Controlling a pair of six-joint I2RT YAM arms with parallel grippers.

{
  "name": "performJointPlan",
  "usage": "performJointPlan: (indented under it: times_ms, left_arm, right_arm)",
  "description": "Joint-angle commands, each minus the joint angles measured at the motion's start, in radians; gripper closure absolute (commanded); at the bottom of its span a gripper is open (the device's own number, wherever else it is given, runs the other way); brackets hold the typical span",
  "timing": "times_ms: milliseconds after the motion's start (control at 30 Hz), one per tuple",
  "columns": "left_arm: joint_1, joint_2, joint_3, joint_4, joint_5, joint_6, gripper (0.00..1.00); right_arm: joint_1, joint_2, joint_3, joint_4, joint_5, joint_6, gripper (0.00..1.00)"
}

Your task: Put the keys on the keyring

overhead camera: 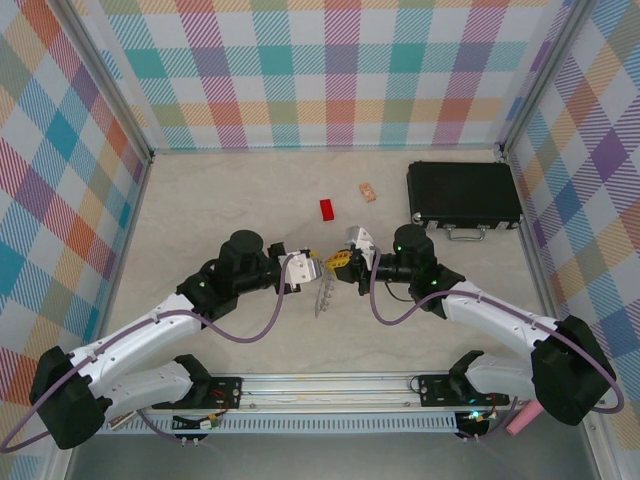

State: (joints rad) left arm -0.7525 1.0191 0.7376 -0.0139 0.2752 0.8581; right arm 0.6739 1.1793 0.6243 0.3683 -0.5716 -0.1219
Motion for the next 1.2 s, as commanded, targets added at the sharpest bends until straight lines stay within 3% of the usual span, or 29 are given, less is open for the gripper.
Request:
performJointPlan:
  times_ms: [0,233,500,1167]
  left_arm:
    - [-0.010,-0.027,0.022,-0.060,0.014,0.035,1.00]
    - [-0.010,-0.008,0.046,-0.117,-0.006,0.063,1.00]
    - [-0.006,-0.030,0.013,-0.016,-0.076,0.031,1.00]
    - [-0.005,0.009,0.068,-0.126,0.016,0.069,1.00]
  right_arm:
    - [0.004,-0.018,0.024,0.004,0.035,-0.032,1.00]
    - [0.006,-0.032,0.016,0.011,0.059,-0.041,1.00]
    - [0.008,-0.041,0.009,0.014,0.108,-0.048,1.00]
    - [0.051,-0.043,-0.016,0.062,0.142,-0.104,1.00]
